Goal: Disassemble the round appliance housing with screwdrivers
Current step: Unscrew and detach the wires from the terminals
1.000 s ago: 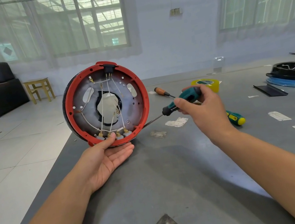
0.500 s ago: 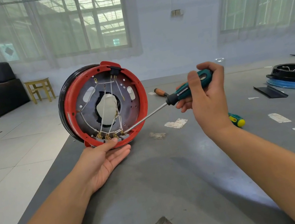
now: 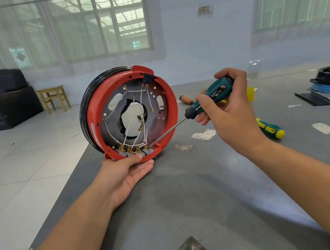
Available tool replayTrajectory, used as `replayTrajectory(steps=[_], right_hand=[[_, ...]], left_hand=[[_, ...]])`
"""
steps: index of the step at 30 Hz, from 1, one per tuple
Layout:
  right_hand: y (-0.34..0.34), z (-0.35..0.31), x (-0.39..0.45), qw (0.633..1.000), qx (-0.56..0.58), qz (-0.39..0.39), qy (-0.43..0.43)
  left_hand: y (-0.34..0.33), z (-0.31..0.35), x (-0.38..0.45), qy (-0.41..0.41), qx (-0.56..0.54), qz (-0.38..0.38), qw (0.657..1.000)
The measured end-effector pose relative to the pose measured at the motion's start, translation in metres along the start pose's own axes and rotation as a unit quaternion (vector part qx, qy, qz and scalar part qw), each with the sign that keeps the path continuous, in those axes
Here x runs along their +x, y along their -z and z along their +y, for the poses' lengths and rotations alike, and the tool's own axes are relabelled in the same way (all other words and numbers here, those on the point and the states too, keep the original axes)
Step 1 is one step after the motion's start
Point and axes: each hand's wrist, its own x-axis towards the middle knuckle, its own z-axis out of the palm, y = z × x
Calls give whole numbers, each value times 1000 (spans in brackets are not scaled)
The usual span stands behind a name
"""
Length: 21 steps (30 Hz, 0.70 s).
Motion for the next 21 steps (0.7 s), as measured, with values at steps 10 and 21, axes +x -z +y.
replayTrajectory(steps=[10, 21], right_hand=[[-2, 3, 1, 1000, -1, -15, 3], [-8, -13, 0, 991, -64, -91, 73]], left_hand=[[0, 0, 4, -4, 4, 6, 1000], [-2, -1, 8, -20, 21, 26, 999]])
